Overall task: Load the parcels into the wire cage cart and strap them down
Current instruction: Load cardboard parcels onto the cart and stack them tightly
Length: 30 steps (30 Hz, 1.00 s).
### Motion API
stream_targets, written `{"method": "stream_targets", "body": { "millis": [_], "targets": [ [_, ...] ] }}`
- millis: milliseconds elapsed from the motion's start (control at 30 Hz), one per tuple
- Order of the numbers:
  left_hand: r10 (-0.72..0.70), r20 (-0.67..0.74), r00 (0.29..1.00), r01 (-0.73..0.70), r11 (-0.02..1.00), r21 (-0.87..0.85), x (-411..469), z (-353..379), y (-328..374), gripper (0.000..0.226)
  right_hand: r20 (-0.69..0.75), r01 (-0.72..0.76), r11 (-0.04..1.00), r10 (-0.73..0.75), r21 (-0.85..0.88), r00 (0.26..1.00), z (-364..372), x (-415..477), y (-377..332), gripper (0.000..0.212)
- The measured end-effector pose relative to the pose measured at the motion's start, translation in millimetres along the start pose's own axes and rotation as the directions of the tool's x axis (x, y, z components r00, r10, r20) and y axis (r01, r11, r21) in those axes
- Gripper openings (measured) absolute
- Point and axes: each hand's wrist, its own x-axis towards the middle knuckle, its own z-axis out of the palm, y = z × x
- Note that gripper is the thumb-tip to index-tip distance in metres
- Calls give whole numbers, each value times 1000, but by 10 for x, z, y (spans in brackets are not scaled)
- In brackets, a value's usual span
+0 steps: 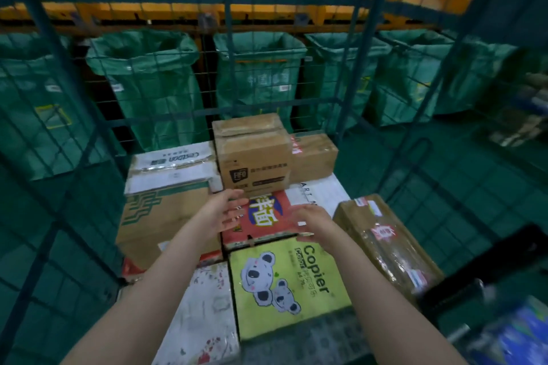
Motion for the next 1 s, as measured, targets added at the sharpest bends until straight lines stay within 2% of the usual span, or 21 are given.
{"method": "stream_targets", "body": {
  "millis": [100, 200, 333, 467, 567, 633, 733, 833, 1000],
  "targets": [
    [-22, 38, 999, 19, 998, 67, -305, 362, -219, 23, -51, 0, 997, 3, 73, 999, -278, -393, 358, 16],
    [-30, 88, 996, 17, 990, 143, -545, 749, -440, 16, -119, -8, 992, 24, 128, 993, -554, -746, 727, 24],
    [-45, 208, 977, 0, 978, 211, -759, 1280, -756, 16, -223, -38, 966, 97, 255, 970, -912, -1149, 1151, 23],
    [-97, 314, 945, -4, 952, 308, -1053, 1830, -1025, 18, -317, -48, 909, 193, 413, 928, -1248, -1580, 1554, 20],
    [-117, 382, 917, -30, 933, 358, -1202, 2170, -1153, 18, -395, -31, 867, 258, 498, 882, -1474, -1784, 1794, 34],
    [-134, 422, 897, -56, 911, 408, -1293, 2412, -1252, 17, -444, -5, 839, 293, 544, 847, -1626, -1938, 1965, 31],
    [-180, 500, 847, -96, 874, 476, -1398, 2746, -1411, 17, -477, 17, 796, 345, 605, 808, -1787, -2176, 2189, 15],
    [-251, 561, 789, -142, 813, 564, -1479, 3104, -1591, 20, -512, 73, 730, 401, 679, 760, -1931, -2416, 2446, 11],
    [-399, 670, 626, -264, 701, 663, -1736, 3679, -1915, 21, -588, 198, 615, 534, 763, 607, -2086, -2862, 2892, 9]
  ]
}}
